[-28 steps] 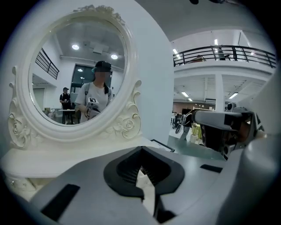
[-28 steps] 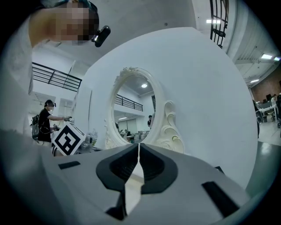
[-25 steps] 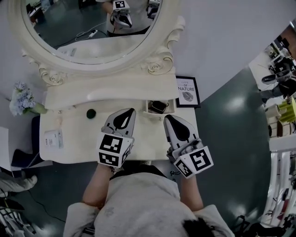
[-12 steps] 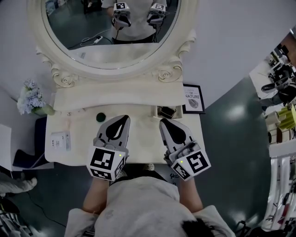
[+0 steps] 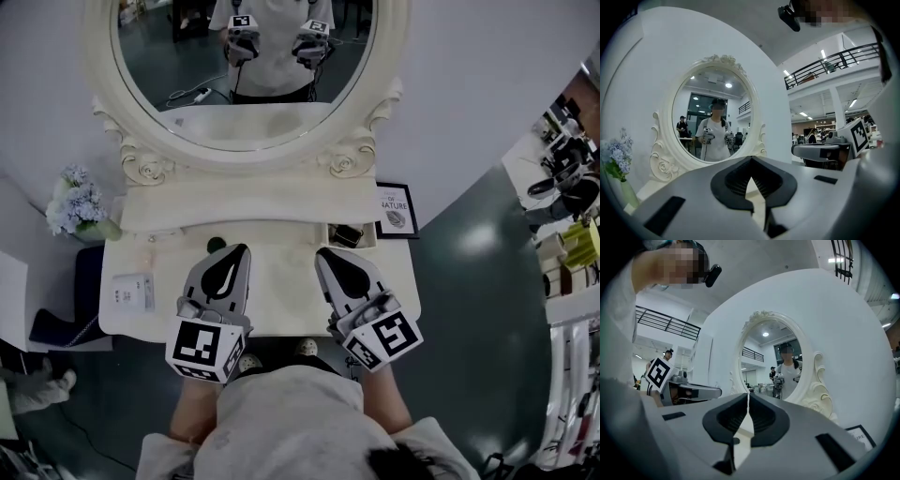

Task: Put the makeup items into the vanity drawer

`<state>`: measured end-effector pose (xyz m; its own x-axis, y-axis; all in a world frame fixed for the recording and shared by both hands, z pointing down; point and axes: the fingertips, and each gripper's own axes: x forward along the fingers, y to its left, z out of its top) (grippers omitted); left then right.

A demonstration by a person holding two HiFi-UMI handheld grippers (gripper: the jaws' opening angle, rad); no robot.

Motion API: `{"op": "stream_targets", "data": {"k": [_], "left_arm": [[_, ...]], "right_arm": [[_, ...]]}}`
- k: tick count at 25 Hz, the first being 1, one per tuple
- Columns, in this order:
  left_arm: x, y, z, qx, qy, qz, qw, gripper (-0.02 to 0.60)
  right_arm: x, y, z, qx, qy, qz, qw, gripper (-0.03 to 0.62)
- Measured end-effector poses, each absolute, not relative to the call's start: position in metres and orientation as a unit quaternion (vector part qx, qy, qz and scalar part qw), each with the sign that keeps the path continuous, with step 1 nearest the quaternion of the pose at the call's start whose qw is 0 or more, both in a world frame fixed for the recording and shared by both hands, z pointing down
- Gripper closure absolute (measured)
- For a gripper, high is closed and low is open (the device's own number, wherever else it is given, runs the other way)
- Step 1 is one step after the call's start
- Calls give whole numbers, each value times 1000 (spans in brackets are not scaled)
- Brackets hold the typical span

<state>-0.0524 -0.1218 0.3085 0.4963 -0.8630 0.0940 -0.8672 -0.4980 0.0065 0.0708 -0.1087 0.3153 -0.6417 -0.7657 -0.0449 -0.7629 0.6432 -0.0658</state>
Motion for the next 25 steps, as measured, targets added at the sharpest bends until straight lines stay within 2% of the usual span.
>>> {"op": "stream_targets", "data": {"k": [25], "left_arm": [[-106, -72, 266, 851, -524, -17, -9, 568]], "right_arm": [[30, -68, 287, -410, 911, 9, 45, 569]]}}
